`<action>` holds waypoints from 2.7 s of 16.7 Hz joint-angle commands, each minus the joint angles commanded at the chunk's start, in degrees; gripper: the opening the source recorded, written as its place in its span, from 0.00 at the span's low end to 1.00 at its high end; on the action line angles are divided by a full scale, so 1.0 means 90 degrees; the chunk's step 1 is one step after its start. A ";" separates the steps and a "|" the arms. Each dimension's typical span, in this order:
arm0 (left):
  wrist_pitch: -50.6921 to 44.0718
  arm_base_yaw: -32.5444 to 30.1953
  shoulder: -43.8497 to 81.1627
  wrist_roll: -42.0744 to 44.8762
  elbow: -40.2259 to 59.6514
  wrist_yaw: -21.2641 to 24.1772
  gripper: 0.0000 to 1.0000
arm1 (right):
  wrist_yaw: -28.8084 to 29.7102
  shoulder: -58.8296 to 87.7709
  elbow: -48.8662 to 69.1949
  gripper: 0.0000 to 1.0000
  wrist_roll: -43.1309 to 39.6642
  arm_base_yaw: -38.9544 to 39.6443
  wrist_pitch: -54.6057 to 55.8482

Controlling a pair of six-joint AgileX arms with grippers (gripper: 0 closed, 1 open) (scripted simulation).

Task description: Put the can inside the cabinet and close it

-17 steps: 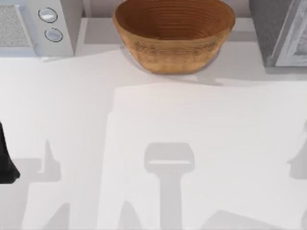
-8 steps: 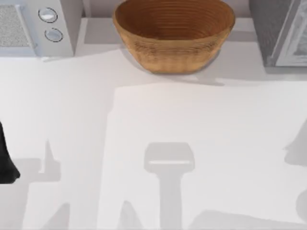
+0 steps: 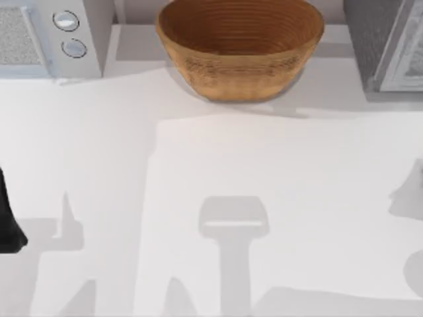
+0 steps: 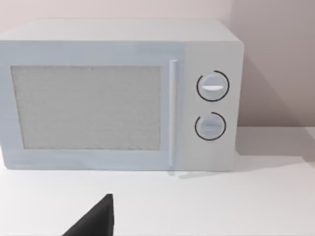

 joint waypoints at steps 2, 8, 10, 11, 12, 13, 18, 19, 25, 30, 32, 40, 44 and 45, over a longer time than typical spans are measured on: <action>0.0000 0.0000 0.0000 0.0000 0.0000 0.0000 1.00 | 0.0000 0.0000 0.0000 1.00 0.0000 0.0000 0.0000; 0.0000 0.0000 0.0000 0.0000 0.0000 0.0000 1.00 | 0.0000 0.0000 0.0000 0.70 0.0000 0.0000 0.0000; 0.0000 0.0000 0.0000 0.0000 0.0000 0.0000 1.00 | 0.0000 0.0000 0.0000 0.55 0.0000 0.0000 0.0000; 0.0000 0.0000 0.0000 0.0000 0.0000 0.0000 1.00 | 0.0000 0.0000 0.0000 0.47 0.0000 0.0000 0.0000; 0.0000 0.0000 0.0000 0.0000 0.0000 0.0000 1.00 | 0.0000 0.0000 0.0000 0.40 0.0000 0.0000 0.0000; 0.0000 0.0000 0.0000 0.0000 0.0000 0.0000 1.00 | 0.0000 0.0000 0.0000 0.32 0.0000 0.0000 0.0000; 0.0000 0.0000 0.0000 0.0000 0.0000 0.0000 1.00 | 0.0000 0.0000 0.0000 0.00 0.0000 0.0000 0.0000; 0.0000 0.0000 0.0000 0.0000 0.0000 0.0000 1.00 | 0.0000 0.0000 0.0000 0.00 0.0000 0.0000 0.0000; 0.0000 0.0000 0.0000 0.0000 0.0000 0.0000 1.00 | 0.0000 0.0000 0.0000 0.00 0.0000 0.0000 0.0000; 0.0000 0.0000 0.0000 0.0000 0.0000 0.0000 1.00 | -0.0006 -0.0372 0.0040 0.00 0.0009 -0.0007 -0.0420; 0.0000 0.0000 0.0000 0.0000 0.0000 0.0000 1.00 | -0.0012 -0.0849 0.0099 0.00 0.0010 -0.0005 -0.0956; 0.0000 0.0000 0.0000 0.0000 0.0000 0.0000 1.00 | -0.0047 -0.3564 0.0437 0.00 0.0014 0.0002 -0.4006; 0.0000 0.0000 0.0000 0.0000 0.0000 0.0000 1.00 | -0.0061 -0.4684 0.0577 0.00 0.0016 0.0005 -0.5266; 0.0000 0.0000 0.0000 0.0000 0.0000 0.0000 1.00 | -0.0063 -0.4870 0.0600 0.00 0.0017 0.0006 -0.5476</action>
